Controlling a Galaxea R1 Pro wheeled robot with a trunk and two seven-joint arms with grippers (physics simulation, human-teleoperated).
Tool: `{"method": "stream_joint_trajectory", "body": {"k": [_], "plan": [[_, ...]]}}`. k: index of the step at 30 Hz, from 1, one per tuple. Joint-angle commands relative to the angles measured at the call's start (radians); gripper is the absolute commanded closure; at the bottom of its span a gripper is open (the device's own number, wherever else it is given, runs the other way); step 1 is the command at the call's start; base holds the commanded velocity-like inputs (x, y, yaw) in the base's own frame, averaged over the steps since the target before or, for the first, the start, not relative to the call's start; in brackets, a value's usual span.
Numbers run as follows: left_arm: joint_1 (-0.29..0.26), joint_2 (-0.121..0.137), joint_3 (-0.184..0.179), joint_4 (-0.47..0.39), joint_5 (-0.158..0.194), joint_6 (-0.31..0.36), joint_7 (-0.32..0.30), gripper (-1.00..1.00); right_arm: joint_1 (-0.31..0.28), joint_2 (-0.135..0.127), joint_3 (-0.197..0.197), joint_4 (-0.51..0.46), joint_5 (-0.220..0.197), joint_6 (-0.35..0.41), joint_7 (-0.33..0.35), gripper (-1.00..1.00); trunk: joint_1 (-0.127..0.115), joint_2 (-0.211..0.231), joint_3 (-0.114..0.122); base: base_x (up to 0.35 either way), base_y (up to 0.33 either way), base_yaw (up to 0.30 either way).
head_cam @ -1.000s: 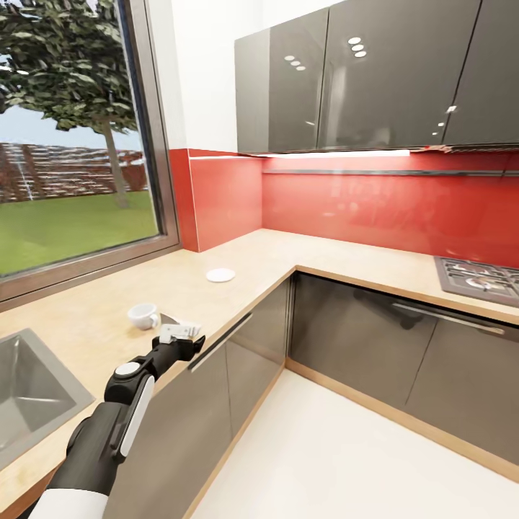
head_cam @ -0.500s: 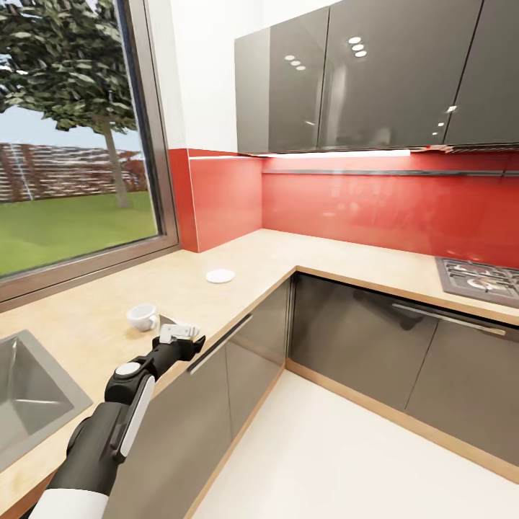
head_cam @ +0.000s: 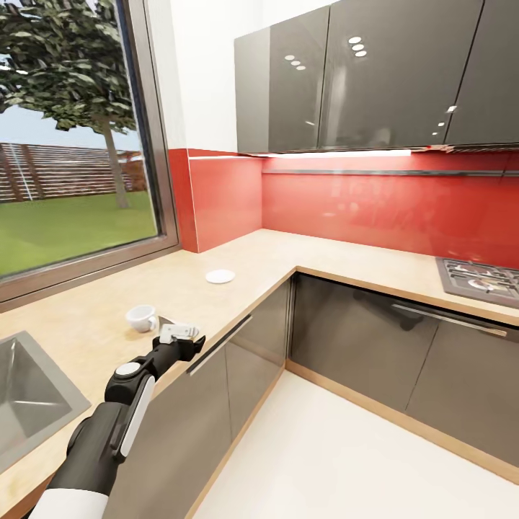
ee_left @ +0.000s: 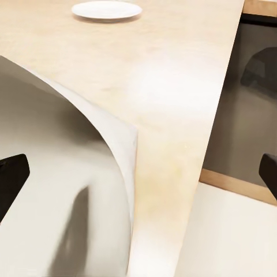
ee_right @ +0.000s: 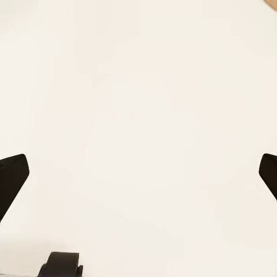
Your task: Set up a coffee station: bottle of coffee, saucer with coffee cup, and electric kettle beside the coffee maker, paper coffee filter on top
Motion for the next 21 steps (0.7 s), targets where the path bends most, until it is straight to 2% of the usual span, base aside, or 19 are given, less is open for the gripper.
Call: {"method": "stream_joint_trajectory", "body": {"k": [1, 21], "plan": [[-0.001, 0.001, -0.001, -0.001, -0.001, 0.005, -0.002, -1.00, -0.001, 0.000, 0.000, 0.001, 0.008, -0.003, 0.000, -1.00, 0.000, -0.001, -0.001, 0.001, 0.000, 0.000], [-0.001, 0.001, -0.001, -0.001, -0.001, 0.005, -0.002, -1.00, -0.001, 0.000, 0.000, 0.001, 0.007, -0.003, 0.000, -1.00, 0.000, -0.001, -0.001, 0.000, -0.012, 0.000]]}}
